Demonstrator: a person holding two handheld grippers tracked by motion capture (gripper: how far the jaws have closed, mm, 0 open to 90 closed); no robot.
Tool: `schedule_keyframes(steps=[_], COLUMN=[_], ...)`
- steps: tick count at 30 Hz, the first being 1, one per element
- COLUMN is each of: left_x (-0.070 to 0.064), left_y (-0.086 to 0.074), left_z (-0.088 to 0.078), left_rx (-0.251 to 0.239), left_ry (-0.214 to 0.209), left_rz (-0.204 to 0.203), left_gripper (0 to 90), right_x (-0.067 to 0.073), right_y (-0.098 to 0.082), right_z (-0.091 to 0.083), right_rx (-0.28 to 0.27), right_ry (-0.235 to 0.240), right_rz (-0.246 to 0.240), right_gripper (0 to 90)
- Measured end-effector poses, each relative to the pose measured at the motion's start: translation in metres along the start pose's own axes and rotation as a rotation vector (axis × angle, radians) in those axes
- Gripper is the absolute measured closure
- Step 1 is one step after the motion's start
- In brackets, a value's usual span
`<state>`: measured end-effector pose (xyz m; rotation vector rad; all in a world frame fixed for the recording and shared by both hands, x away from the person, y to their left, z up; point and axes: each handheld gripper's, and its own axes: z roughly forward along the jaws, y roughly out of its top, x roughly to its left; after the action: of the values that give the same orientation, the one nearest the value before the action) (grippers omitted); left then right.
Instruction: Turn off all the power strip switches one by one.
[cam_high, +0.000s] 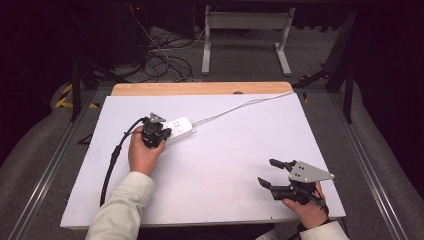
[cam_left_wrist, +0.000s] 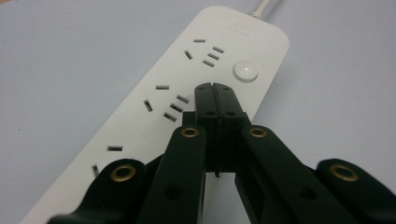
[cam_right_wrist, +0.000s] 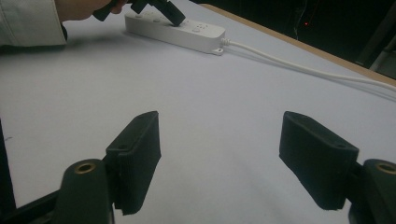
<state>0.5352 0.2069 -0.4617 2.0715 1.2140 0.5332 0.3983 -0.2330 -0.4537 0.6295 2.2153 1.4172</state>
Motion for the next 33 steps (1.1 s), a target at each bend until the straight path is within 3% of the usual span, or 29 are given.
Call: schedule_keyframes(steps=[4, 6, 7, 8, 10, 12, 14, 20, 27, 33], left_x=[0.000, 0.000, -0.001, -0.001, -0.001, 0.000, -0.001, -0.004, -0.008, -0.015], left_y=[0.000, 0.000, 0.000, 0.000, 0.001, 0.007, 0.012, 0.012, 0.018, 0.025], left_z=[-0.001, -0.001, -0.003, -0.005, -0.010, -0.021, -0.027, -0.021, -0.020, -0.007], left_rx=[0.009, 0.010, -0.015, -0.009, -0.063, -0.113, -0.124, -0.096, -0.099, -0.083], left_ry=[-0.005, -0.004, -0.004, 0.010, 0.001, -0.024, -0.026, -0.044, -0.051, -0.063], left_rz=[0.007, -0.012, -0.014, -0.012, -0.007, -0.027, -0.023, -0.021, -0.004, 0.013], left_gripper=[90.0, 90.0, 90.0, 90.0, 90.0, 90.0, 90.0, 90.0, 90.0, 90.0], right_x=[0.000, 0.000, 0.000, 0.000, -0.001, -0.001, -0.002, -0.001, -0.001, -0.001], right_y=[0.000, 0.000, 0.000, 0.000, 0.000, 0.000, -0.001, -0.001, -0.001, -0.002], right_z=[0.000, 0.000, 0.000, 0.000, 0.000, 0.000, 0.000, 0.000, 0.001, 0.003], right_rx=[0.002, 0.002, 0.001, 0.002, -0.002, -0.003, -0.001, 0.001, 0.005, 0.014], right_ry=[-0.001, 0.001, 0.001, -0.001, -0.001, 0.000, -0.001, 0.000, 0.002, 0.005], right_rz=[-0.001, -0.002, -0.002, -0.002, -0.001, -0.001, 0.001, 0.002, 0.001, 0.004], right_gripper=[29.8, 29.8, 29.8, 29.8, 29.8, 29.8, 29.8, 29.8, 29.8, 29.8])
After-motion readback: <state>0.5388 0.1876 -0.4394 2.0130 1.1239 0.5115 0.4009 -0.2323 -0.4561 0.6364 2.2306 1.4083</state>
